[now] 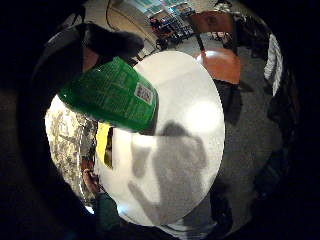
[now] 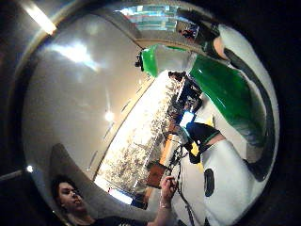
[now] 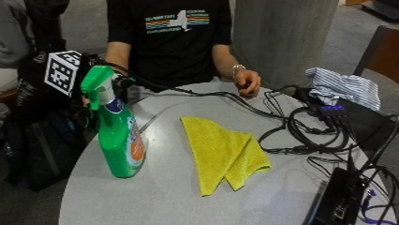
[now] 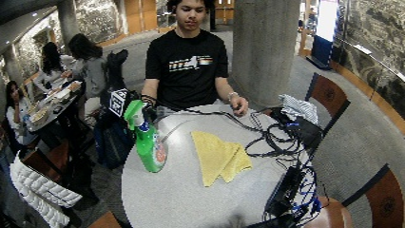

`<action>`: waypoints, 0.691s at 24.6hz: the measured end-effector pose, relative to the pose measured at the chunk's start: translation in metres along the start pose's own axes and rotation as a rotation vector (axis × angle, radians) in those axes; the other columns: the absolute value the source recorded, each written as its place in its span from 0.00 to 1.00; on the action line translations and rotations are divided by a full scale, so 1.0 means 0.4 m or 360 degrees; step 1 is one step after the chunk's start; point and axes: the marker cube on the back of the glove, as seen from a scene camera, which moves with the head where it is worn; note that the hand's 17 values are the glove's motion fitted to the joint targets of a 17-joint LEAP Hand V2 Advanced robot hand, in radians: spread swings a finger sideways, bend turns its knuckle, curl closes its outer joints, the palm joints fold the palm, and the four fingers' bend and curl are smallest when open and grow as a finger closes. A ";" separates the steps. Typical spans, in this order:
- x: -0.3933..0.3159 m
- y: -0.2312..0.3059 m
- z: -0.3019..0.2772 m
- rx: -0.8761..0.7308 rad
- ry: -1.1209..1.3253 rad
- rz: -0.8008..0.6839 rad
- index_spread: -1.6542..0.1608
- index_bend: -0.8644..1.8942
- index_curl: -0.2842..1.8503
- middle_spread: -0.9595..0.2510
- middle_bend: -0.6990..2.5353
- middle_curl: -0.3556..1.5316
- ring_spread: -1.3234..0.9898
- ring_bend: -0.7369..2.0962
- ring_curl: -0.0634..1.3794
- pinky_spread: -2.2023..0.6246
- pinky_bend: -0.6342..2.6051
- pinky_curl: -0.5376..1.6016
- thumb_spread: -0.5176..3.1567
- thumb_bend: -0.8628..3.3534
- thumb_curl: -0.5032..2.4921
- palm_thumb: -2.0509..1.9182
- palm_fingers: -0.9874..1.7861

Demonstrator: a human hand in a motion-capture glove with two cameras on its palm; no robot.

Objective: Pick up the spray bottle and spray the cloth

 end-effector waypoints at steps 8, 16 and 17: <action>0.023 0.000 0.024 -0.0099 0.0058 0.0053 0.75 0.32 0.25 0.83 0.29 0.42 0.60 0.36 0.30 0.85 0.40 0.42 0.37 0.19 0.32 0.71 0.52; 0.035 -0.080 0.106 -0.0121 0.0120 0.0125 0.74 0.32 0.22 0.86 0.29 0.42 0.62 0.36 0.29 0.87 0.43 0.43 0.38 0.19 0.30 0.67 0.46; 0.038 -0.089 0.114 -0.0119 0.0115 0.0132 0.74 0.32 0.22 0.86 0.29 0.41 0.62 0.36 0.29 0.87 0.43 0.43 0.38 0.19 0.30 0.67 0.46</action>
